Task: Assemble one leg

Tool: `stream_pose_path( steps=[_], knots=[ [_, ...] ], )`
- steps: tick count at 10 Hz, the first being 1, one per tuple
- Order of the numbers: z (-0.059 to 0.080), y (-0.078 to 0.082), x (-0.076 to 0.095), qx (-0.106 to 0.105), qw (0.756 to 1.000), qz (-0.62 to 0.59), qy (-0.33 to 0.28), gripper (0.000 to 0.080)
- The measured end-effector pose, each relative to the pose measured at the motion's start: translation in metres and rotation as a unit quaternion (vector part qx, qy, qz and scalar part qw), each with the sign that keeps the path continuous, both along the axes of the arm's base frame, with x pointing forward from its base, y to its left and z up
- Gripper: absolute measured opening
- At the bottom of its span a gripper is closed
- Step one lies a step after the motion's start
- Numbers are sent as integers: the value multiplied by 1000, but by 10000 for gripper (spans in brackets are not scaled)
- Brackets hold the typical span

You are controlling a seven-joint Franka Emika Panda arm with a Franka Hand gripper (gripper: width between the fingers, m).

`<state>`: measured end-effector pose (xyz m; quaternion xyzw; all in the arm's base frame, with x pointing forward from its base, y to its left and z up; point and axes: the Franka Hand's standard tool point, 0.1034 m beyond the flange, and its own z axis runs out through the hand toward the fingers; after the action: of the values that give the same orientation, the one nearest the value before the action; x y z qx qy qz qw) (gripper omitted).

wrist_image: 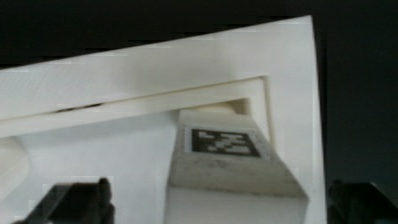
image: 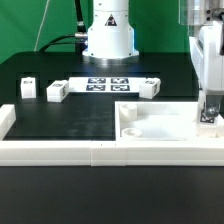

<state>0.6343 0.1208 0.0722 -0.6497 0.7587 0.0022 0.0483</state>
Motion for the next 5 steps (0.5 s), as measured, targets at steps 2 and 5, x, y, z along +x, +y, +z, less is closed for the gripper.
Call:
stream_pose_path(
  steps=[2, 5],
  knots=[
    [0, 3, 0, -8, 994, 107, -5, 645],
    [0, 6, -1, -15, 974, 225, -14, 648]
  ],
)
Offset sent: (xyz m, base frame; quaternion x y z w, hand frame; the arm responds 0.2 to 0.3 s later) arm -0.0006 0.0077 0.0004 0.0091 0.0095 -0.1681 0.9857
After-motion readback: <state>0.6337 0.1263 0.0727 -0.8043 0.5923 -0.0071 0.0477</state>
